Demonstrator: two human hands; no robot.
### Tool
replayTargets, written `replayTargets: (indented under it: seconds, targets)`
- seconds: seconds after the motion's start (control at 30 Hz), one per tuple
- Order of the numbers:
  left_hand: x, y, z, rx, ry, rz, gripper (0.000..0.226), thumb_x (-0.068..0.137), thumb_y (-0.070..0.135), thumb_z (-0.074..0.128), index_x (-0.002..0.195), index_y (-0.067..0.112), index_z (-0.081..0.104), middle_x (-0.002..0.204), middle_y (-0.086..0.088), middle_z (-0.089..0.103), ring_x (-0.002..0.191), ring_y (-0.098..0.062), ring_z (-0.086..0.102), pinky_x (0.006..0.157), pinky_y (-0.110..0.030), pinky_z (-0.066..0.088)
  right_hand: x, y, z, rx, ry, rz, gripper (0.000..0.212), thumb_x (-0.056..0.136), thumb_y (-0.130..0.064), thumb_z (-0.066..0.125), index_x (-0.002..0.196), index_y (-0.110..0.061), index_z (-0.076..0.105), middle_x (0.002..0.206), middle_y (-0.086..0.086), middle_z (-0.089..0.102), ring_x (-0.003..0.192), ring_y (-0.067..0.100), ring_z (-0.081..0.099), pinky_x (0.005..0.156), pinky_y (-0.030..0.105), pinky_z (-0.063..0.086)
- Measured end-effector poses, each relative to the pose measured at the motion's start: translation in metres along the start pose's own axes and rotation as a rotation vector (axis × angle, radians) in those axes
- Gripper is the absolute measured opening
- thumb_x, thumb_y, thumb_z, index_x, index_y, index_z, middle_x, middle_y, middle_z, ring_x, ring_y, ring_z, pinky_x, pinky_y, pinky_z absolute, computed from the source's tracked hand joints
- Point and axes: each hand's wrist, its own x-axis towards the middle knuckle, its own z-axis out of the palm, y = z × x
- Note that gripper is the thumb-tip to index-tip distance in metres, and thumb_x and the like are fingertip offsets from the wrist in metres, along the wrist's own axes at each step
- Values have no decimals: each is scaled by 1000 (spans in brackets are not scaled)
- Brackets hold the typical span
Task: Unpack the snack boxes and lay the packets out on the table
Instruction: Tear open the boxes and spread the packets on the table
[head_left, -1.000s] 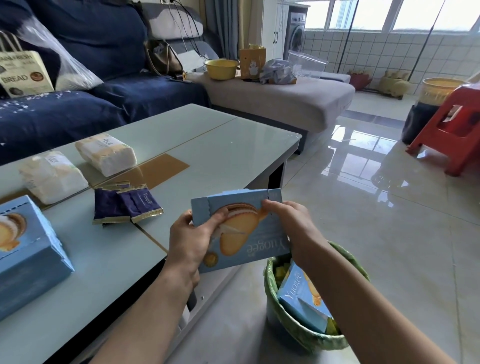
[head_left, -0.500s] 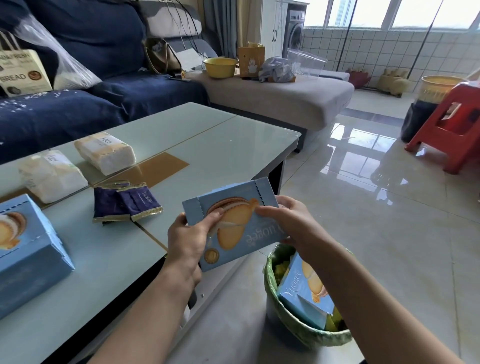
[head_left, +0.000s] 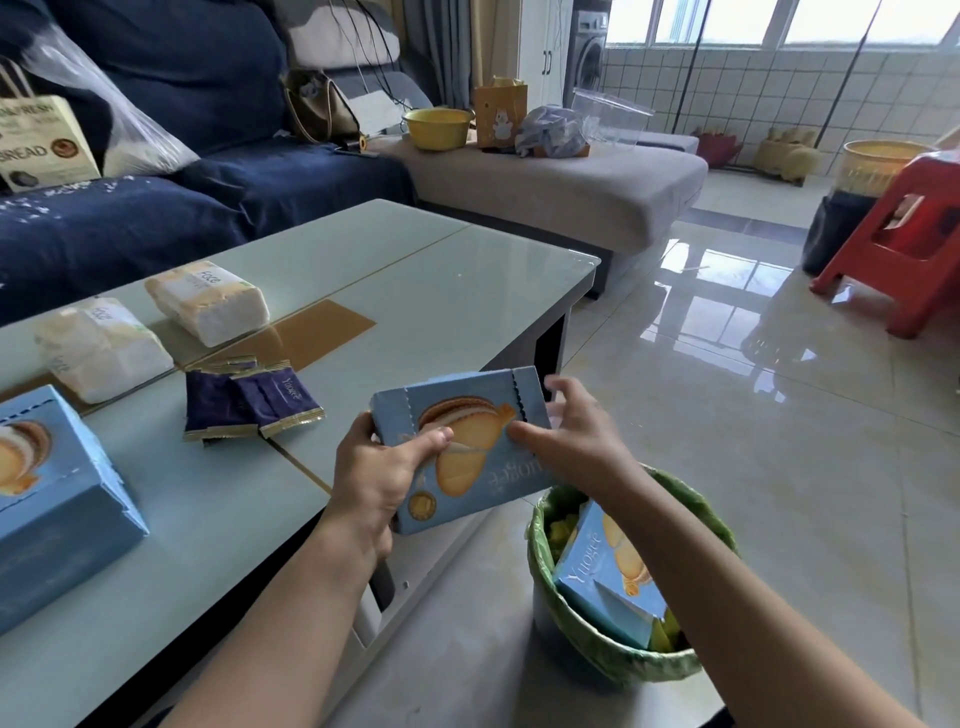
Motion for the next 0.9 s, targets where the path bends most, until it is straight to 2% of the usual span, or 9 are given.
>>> replayTargets:
  seconds: [0.07, 0.13, 0.23, 0.33, 0.5, 0.57, 0.67, 0.77, 0.9]
  targets:
    - [2, -1, 0, 81, -15, 29, 36, 68, 9, 86, 95, 17, 63, 91, -13, 72, 78, -33, 71, 68, -44, 60, 0, 2, -2, -271, 26, -226, 70, 84, -23, 71, 145, -25, 36, 133, 0, 50, 121, 20, 49, 96, 28, 40]
    - [2, -2, 0, 173, -70, 65, 39, 66, 10, 87, 97, 18, 63, 92, -10, 71, 81, -32, 71, 72, -47, 60, 1, 2, -1, -332, -30, -372, 69, 85, -25, 69, 147, -27, 37, 143, 0, 46, 131, 23, 41, 105, 31, 33]
    - [-2, 1, 0, 303, -175, 139, 42, 68, 12, 86, 102, 19, 62, 94, -7, 70, 85, -26, 69, 73, -44, 60, 4, 5, -4, -317, -98, -357, 55, 82, -41, 73, 131, -24, 55, 123, -3, 60, 115, 20, 52, 92, 27, 40]
    - [-2, 4, -4, 360, -261, 179, 44, 70, 14, 86, 105, 19, 60, 95, -7, 70, 85, -24, 69, 70, -38, 61, 3, 3, -12, -232, -159, -308, 44, 78, -37, 79, 116, -21, 66, 105, -5, 66, 97, 13, 60, 77, 22, 44]
    - [-1, 3, -7, 345, -337, 171, 43, 71, 11, 84, 108, 20, 62, 96, -4, 72, 85, -21, 70, 63, -28, 59, 5, 2, -21, -117, -250, -263, 35, 81, -24, 77, 115, -20, 67, 112, 4, 69, 104, 16, 65, 87, 38, 56]
    - [-3, 2, -6, 342, -365, 130, 46, 70, 16, 85, 109, 20, 62, 97, -5, 72, 85, -21, 70, 66, -30, 60, 4, 2, -21, -151, -269, -243, 34, 82, -22, 76, 114, -23, 64, 110, 8, 69, 98, 18, 66, 83, 40, 58]
    - [-3, 1, -5, 266, -381, 38, 57, 61, 40, 82, 110, 16, 64, 100, -11, 73, 89, -28, 71, 74, -40, 60, 3, 2, -23, -144, -239, -247, 30, 81, -20, 76, 103, -26, 58, 91, 8, 72, 81, 20, 65, 76, 42, 58]
    - [-2, 0, -3, 175, -396, -45, 67, 73, 62, 64, 113, 8, 62, 104, -19, 72, 98, -39, 69, 85, -54, 55, 4, 1, -28, -122, -211, -246, 32, 79, -20, 79, 101, -28, 57, 91, 4, 73, 86, 24, 67, 76, 43, 59]
    - [-1, 1, 3, 118, -394, -94, 65, 81, 62, 52, 116, 10, 64, 104, -15, 74, 99, -36, 70, 85, -49, 57, 2, -1, -30, -96, -116, -302, 33, 75, -16, 80, 94, -29, 57, 93, 5, 72, 85, 29, 68, 70, 43, 59]
